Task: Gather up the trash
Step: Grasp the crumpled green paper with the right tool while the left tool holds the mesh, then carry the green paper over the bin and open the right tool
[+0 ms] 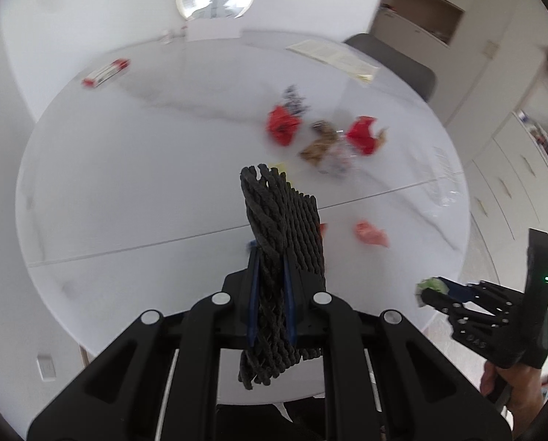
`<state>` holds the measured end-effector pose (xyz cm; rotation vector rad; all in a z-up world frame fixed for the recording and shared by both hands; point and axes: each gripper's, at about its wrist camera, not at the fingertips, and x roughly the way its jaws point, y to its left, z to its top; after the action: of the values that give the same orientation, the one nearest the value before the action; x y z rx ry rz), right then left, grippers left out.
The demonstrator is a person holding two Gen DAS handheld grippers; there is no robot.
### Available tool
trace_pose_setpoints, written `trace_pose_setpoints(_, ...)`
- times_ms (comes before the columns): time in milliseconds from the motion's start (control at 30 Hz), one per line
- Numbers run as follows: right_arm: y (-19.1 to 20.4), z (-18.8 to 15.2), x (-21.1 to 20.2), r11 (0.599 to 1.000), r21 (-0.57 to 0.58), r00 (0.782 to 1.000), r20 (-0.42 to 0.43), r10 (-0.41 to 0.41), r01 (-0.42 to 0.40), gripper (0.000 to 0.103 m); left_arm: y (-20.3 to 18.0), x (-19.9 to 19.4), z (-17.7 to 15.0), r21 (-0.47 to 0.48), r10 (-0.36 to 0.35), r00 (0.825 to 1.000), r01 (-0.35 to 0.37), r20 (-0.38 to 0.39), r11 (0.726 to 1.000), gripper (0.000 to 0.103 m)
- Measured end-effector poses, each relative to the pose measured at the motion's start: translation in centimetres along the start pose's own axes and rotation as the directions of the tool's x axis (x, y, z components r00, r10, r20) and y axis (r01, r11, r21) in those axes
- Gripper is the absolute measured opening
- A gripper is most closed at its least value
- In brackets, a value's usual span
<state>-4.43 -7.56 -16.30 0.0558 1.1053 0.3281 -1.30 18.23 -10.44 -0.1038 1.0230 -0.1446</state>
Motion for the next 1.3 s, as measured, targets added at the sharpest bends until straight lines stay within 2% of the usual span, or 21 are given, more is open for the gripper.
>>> trace_pose_setpoints(133,-4.9,-3.0,-4.4,0.988,0.125,0.994,0.039,-0.101,0.096,0.032,-5.5,-0.6,1.0,0.106,-0.095,0.995,0.094,0.009,0.99,0.012)
trace_pose_setpoints(233,-8.5,-5.9,-5.3,0.963,0.224,0.986,0.026,-0.163,0.153,0.033,-9.5,-0.3,1.1,0.175,-0.15,0.989,0.148,-0.003,0.973,0.012)
trace_pose_setpoints(333,-11.5,-8.5,-3.5,0.938,0.294,0.982,-0.013,-0.188,0.183,0.033,-13.7,0.5,0.6,0.238,-0.192,0.981,0.194,-0.029,0.952,0.012)
trace_pose_setpoints(433,-13.8,-10.7,-0.4,0.921,0.341,0.982,-0.072,-0.173,0.188,0.035,-17.4,1.5,-0.1,0.28,-0.228,0.971,0.239,-0.073,0.93,0.012)
trace_pose_setpoints(500,-15.2,-12.1,1.8,0.907,0.387,0.985,-0.109,-0.134,0.166,0.038,-19.5,1.9,-0.8,0.309,-0.232,0.969,0.248,-0.088,0.918,0.012)
trace_pose_setpoints(533,-15.9,-13.0,2.7,0.895,0.42,0.986,-0.127,-0.105,0.15,0.044,-20.6,2.1,-1.2,0.33,-0.228,0.969,0.248,-0.096,0.911,0.012)
trace_pose_setpoints(567,-16.2,-13.5,3.2,0.885,0.443,0.986,-0.136,-0.092,0.144,0.054,-21.4,2.1,-1.6,0.347,-0.224,0.97,0.244,-0.099,0.905,0.012)
trace_pose_setpoints(600,-16.7,-14.1,3.4,0.872,0.467,0.986,-0.142,-0.09,0.147,0.059,-22.4,2.2,-2.0,0.368,-0.221,0.97,0.244,-0.104,0.897,0.012)
trace_pose_setpoints(667,-17.2,-14.8,2.3,0.855,0.49,0.984,-0.133,-0.115,0.167,0.073,-23.7,2.3,-2.8,0.386,-0.221,0.968,0.25,-0.119,0.888,0.012)
trace_pose_setpoints(800,-18.5,-15.5,-0.8,0.829,0.523,0.98,-0.09,-0.176,0.197,0.089,-26.2,2.7,-4.3,0.42,-0.24,0.958,0.285,-0.158,0.862,0.012)
trace_pose_setpoints(1000,-20.9,-16.7,-6.9,0.79,0.564,0.962,-0.034,-0.27,0.241,0.091,-29.9,4.0,-6.8,0.464,-0.259,0.937,0.342,-0.235,0.817,0.012)
trace_pose_setpoints(1100,-21.7,-17.1,-9.5,0.768,0.591,0.954,-0.005,-0.301,0.245,0.094,-32.3,5.6,-8.6,0.495,-0.254,0.922,0.373,-0.292,0.785,0.012)
trace_pose_setpoints(1200,-22.5,-17.5,-11.3,0.752,0.617,0.949,0.028,-0.315,0.231,0.094,-34.5,8.5,-11.0,0.553,-0.188,0.926,0.349,-0.327,0.757,0.012)
trace_pose_setpoints(1300,-22.8,-18.0,-12.5,0.742,0.629,0.943,0.042,-0.33,0.232,0.094,-35.6,12.1,-13.2,0.576,-0.12,0.922,0.327,-0.368,0.749,0.012)
